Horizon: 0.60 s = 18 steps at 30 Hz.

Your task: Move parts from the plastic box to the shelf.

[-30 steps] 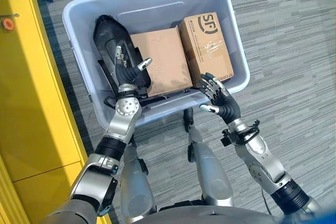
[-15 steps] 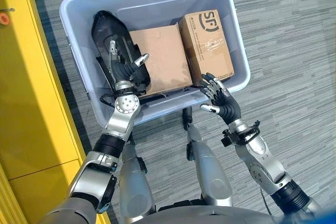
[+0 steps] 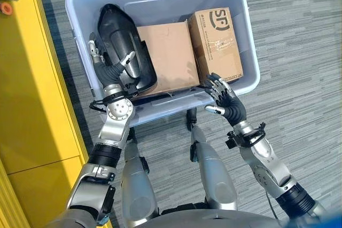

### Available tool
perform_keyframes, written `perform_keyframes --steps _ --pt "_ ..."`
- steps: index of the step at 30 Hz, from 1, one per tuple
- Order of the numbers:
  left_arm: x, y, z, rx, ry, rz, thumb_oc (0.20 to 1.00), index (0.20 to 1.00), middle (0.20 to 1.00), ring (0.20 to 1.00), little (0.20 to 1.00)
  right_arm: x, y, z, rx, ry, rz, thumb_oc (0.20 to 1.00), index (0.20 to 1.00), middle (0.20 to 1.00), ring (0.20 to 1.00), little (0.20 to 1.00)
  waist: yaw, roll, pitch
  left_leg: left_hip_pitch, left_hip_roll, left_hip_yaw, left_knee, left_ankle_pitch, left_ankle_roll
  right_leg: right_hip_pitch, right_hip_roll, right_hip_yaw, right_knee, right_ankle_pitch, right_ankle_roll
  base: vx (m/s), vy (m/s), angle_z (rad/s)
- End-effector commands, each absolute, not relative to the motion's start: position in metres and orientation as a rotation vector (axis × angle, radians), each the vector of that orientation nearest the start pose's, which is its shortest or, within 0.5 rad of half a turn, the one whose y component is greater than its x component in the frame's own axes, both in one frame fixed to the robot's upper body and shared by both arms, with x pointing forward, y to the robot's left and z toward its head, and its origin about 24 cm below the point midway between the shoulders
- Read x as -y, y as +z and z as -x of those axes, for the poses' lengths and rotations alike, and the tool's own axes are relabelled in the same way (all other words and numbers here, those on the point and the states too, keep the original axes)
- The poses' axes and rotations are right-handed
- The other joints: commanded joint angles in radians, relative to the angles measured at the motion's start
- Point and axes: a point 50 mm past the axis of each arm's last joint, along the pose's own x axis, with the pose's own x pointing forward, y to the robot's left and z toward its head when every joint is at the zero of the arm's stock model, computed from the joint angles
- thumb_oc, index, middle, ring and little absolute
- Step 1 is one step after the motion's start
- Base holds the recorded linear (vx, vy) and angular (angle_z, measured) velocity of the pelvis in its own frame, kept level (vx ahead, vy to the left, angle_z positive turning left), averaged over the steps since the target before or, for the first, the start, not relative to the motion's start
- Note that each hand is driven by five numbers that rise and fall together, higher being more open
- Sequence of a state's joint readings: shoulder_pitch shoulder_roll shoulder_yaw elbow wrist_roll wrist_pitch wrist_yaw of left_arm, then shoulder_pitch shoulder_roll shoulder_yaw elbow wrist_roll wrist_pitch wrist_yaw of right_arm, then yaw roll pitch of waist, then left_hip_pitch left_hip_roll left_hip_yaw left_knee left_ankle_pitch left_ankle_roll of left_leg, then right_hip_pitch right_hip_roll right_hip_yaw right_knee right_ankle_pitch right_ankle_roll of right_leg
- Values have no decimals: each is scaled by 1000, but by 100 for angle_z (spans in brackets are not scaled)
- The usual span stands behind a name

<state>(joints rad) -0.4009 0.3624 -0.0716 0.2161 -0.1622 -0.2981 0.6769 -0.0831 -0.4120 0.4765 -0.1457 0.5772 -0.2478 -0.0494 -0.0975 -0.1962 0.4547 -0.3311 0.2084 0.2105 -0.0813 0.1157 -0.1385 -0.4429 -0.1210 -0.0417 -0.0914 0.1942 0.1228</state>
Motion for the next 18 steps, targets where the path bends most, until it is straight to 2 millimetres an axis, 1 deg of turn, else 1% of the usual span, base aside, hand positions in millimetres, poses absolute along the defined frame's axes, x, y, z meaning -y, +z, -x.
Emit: perform_keyframes --steps 1,7,18 --pt "-226 169 -299 681 582 -56 1000 1000 1000 1000 1000 112 118 -237 375 444 -320 1000 1000 1000 1000 1000 1 -45 -25 -31 -15 -34 38 -1 9 10 -25 -12 4 5 65 0 0 0" --pt "-230 166 -297 673 603 -55 1000 1000 1000 1000 1000 112 119 -237 376 443 -315 1000 1000 1000 1000 1000 9 -43 -21 -29 -13 -37 37 -4 9 14 -23 -16 4 -1 65 0 0 0" --pt "-227 159 -299 639 591 -62 1000 1000 1000 1000 1000 114 117 -237 368 433 -309 1000 1000 1000 1000 1000 10 -46 -9 -41 -15 -40 41 -4 10 9 -23 -21 4 1 65 0 0 0"
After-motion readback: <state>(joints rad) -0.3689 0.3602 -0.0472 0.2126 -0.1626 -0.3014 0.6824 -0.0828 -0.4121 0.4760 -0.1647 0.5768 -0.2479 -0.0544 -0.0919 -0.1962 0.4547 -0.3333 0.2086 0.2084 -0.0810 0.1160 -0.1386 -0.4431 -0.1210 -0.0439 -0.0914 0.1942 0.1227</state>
